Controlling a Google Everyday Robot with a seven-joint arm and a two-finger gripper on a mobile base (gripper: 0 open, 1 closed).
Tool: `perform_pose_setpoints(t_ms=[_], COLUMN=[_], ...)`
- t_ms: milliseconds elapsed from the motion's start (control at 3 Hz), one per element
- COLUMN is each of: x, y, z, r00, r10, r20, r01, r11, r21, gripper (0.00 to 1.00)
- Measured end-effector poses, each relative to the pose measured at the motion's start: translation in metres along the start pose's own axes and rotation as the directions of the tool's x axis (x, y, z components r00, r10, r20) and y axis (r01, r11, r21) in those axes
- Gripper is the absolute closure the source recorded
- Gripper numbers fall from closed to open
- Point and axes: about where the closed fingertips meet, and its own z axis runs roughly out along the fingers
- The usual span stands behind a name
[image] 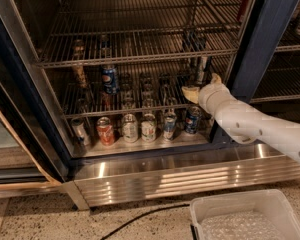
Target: Pick redbull can from middle shelf of fridge
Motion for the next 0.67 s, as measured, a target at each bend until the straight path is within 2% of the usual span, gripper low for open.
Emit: perform_pose_setpoints(t_ms=[333, 667], x=[-0.011, -0.024], y=[0.001, -0.006], z=[0.015, 0.033], r00=[0.999, 0.996], r10=[0.008, 0.005], r20=[0.042, 0.087], r01=[-0.008, -0.011], r11=[0.9998, 0.9982], r21=[0.017, 0.059], gripper=[0.29, 0.3])
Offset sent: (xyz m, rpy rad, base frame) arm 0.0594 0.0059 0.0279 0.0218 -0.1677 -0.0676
